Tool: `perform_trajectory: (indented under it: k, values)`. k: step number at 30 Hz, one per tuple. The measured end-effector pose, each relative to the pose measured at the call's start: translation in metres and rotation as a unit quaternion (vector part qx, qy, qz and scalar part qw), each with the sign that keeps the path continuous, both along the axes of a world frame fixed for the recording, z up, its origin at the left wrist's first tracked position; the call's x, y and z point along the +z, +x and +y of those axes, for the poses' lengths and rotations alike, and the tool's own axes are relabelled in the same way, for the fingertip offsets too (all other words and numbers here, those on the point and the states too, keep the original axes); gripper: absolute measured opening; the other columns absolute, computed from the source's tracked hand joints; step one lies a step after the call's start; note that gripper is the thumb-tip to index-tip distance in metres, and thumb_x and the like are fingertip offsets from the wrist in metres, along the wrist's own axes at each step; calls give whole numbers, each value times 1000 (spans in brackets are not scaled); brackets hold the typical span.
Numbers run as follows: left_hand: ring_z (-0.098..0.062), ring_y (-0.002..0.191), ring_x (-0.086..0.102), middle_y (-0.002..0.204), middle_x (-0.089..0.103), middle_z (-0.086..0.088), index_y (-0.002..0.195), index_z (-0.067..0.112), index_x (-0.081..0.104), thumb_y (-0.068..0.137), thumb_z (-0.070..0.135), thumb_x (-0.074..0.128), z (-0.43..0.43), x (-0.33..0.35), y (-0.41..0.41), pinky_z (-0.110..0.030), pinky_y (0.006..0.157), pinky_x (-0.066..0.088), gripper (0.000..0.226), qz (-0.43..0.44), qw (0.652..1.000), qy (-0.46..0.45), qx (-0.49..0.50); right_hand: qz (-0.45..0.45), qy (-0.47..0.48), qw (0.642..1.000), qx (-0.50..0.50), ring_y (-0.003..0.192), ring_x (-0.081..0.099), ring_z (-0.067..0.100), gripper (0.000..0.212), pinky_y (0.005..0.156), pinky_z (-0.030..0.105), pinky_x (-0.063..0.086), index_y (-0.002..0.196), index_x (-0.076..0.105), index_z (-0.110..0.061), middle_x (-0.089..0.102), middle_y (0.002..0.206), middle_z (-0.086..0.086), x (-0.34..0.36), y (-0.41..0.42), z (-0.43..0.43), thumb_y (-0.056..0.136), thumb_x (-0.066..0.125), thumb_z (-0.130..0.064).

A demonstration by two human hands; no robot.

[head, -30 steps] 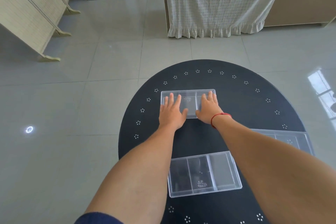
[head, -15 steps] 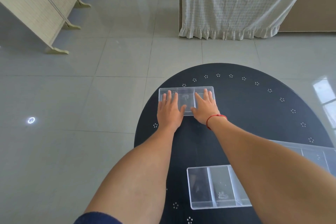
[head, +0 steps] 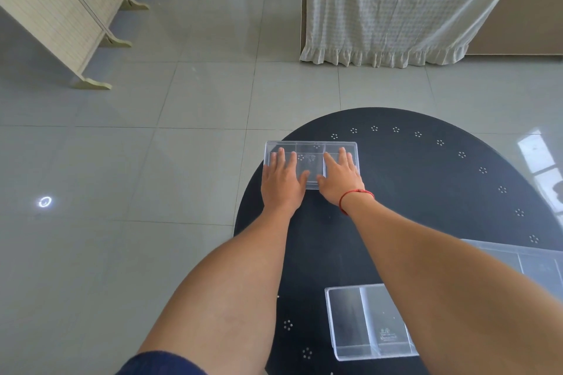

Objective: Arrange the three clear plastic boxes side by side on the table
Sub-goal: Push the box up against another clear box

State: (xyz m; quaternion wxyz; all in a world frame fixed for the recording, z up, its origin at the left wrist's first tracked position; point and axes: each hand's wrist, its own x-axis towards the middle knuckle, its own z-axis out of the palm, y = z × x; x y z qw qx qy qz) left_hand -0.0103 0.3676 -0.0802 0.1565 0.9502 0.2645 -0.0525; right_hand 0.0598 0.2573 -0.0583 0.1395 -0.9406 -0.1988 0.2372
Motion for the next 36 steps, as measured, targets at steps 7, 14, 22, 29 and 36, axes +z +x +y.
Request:
perform_trajectory:
  k: [7, 14, 22, 29, 36]
  values:
    - [-25, 150, 3, 163, 7, -9, 154, 18, 17, 102, 46, 27, 7, 0, -1, -41, 120, 6, 60, 3, 1000, -7, 11, -4, 1, 1000, 2, 153, -4, 31, 63, 124, 43, 9, 156, 14, -19, -2, 165, 15, 3, -3, 12, 100, 43, -26]
    - [-22, 150, 4, 162, 15, -9, 151, 15, 27, 102, 42, 29, -23, 18, -3, -39, 120, 9, 56, -56, 997, -50, 26, -41, 28, 999, -19, 153, 0, 30, 59, 124, 45, 11, 154, 19, -13, 3, 165, 14, 19, -7, -19, 100, 40, -24]
    - [-25, 149, 10, 160, 20, -12, 149, 11, 31, 102, 39, 34, -148, 44, 7, -40, 118, 18, 55, -38, 996, -74, -25, -25, 12, 995, -94, 153, 4, 30, 57, 122, 47, 12, 151, 25, -11, 7, 164, 15, 34, -7, -156, 99, 42, -29]
    - [-22, 150, 5, 162, 14, -9, 151, 14, 26, 100, 38, 39, -286, 48, 17, -40, 119, 12, 58, -9, 991, -104, -82, 0, 17, 985, -169, 153, 3, 28, 63, 122, 49, 11, 153, 22, -13, 5, 165, 11, 40, 0, -284, 96, 48, -22]
    - [-15, 144, 26, 156, 32, 1, 137, 17, 50, 91, 41, 52, -361, 35, 11, -38, 103, 39, 52, -27, 986, -145, -77, 57, -35, 985, -162, 151, 13, 32, 65, 121, 48, 22, 148, 36, -11, 12, 164, 13, 24, -3, -374, 88, 58, -25]
